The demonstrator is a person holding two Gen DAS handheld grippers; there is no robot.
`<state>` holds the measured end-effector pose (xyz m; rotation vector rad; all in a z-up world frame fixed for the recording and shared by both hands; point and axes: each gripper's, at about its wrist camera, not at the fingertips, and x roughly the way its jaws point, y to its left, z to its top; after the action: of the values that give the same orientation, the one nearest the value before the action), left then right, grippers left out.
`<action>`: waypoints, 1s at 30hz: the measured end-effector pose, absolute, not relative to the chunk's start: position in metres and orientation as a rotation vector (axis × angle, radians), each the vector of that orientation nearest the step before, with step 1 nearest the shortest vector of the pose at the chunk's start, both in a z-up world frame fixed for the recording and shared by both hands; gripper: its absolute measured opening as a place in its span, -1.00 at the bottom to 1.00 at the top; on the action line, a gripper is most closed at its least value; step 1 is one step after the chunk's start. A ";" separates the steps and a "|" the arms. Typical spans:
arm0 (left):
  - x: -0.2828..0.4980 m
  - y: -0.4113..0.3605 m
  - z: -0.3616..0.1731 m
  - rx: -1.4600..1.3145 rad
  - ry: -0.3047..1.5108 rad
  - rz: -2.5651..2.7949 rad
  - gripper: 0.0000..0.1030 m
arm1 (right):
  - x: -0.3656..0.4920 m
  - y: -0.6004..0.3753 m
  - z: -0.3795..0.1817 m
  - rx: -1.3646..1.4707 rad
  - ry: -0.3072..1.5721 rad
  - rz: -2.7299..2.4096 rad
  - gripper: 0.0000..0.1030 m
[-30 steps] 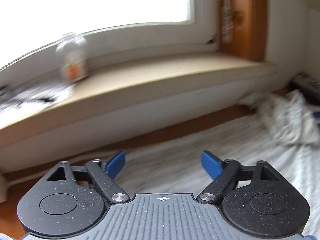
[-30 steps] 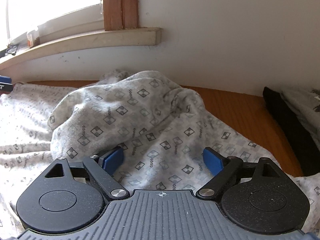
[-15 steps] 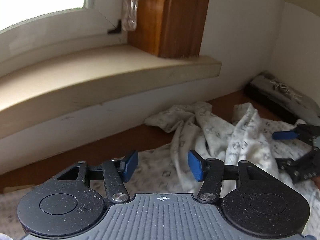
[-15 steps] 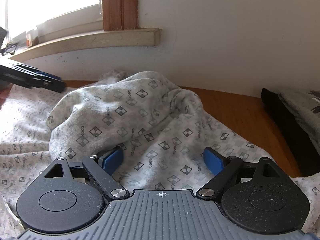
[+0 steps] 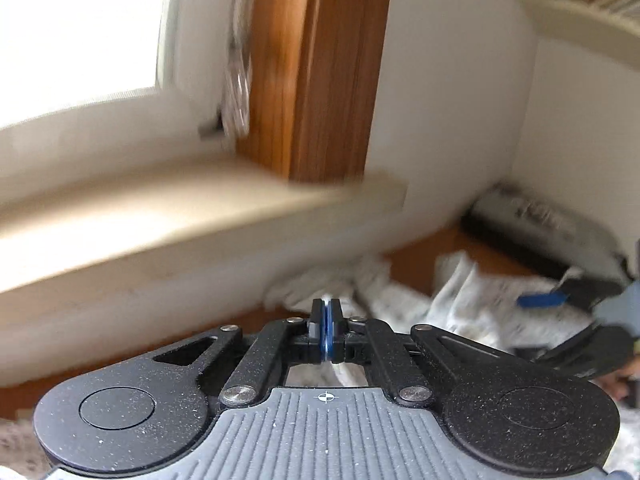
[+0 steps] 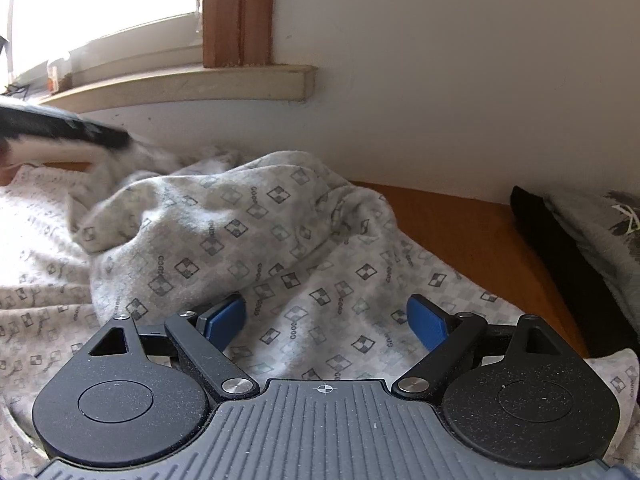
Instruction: Fold clothes
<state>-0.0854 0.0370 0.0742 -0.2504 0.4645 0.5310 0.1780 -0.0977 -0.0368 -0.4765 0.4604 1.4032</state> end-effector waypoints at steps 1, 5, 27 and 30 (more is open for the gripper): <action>-0.095 0.035 0.084 -0.249 0.441 0.534 -0.99 | 0.178 -0.098 -0.036 -0.473 0.456 1.396 0.69; -0.139 0.022 0.124 -0.237 0.327 0.570 -0.99 | 0.180 -0.101 -0.034 -0.452 0.439 1.365 0.69; -0.259 0.046 0.076 -0.236 0.547 0.763 0.08 | 0.182 -0.095 -0.034 -0.494 0.460 1.352 0.69; -0.264 0.046 0.060 -0.210 0.589 0.780 0.24 | 0.183 -0.095 -0.034 -0.493 0.459 1.350 0.69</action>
<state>-0.2639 0.0461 0.0603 -0.2103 0.5885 0.7803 0.1826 -0.0949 -0.0342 -0.4926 0.4589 1.3504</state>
